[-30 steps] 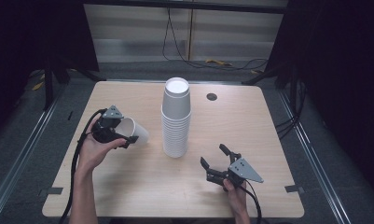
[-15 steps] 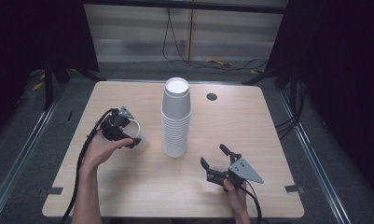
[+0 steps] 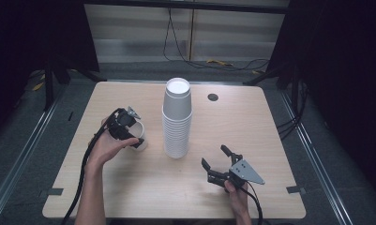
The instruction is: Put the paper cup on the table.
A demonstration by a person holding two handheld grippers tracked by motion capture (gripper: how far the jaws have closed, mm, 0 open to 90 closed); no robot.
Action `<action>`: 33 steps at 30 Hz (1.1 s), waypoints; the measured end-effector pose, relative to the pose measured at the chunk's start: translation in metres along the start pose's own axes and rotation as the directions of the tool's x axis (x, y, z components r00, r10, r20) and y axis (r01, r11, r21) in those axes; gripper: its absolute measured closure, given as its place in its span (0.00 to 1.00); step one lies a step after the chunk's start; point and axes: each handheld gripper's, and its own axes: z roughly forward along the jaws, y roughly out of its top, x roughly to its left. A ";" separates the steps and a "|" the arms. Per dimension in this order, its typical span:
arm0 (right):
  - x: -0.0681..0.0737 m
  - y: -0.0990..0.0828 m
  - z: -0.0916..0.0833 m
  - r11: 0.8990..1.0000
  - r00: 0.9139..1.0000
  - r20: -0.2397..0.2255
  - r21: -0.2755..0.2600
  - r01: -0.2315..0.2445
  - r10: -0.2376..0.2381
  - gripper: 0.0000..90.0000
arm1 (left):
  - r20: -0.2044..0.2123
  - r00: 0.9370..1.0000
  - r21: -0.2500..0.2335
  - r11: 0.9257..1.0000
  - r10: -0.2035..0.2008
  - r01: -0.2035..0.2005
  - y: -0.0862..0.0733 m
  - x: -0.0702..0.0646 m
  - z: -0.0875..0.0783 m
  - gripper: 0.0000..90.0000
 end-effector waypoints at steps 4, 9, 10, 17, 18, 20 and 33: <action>0.000 0.000 0.000 1.000 1.000 0.002 0.000 -0.002 0.002 0.15 | 0.021 0.999 -0.041 0.999 -0.024 0.025 -0.001 0.001 0.006 0.06; 0.000 0.000 0.000 1.000 1.000 0.003 0.002 -0.002 0.002 0.15 | 0.061 0.997 -0.092 0.994 -0.051 0.056 -0.007 0.001 0.015 0.05; 0.000 0.000 0.000 1.000 1.000 0.003 0.002 -0.002 0.002 0.15 | 0.068 0.997 -0.089 0.995 -0.047 0.053 -0.008 0.001 0.017 0.05; 0.000 0.000 0.000 1.000 1.000 0.001 0.002 -0.003 0.003 0.15 | 0.085 0.994 -0.118 0.990 -0.065 0.074 -0.013 0.003 0.020 0.05; 0.000 0.000 0.000 1.000 1.000 -0.001 0.002 -0.003 0.003 0.15 | 0.085 0.994 -0.120 0.989 -0.073 0.083 -0.014 0.003 0.021 0.05; -0.001 0.000 0.000 1.000 1.000 -0.001 0.002 -0.002 0.002 0.15 | 0.094 0.993 -0.123 0.989 -0.069 0.080 -0.017 0.004 0.023 0.13; -0.001 0.000 0.000 1.000 1.000 0.001 0.002 -0.008 0.008 0.15 | 0.140 0.980 -0.253 0.952 -0.140 0.172 -0.041 0.007 0.024 0.15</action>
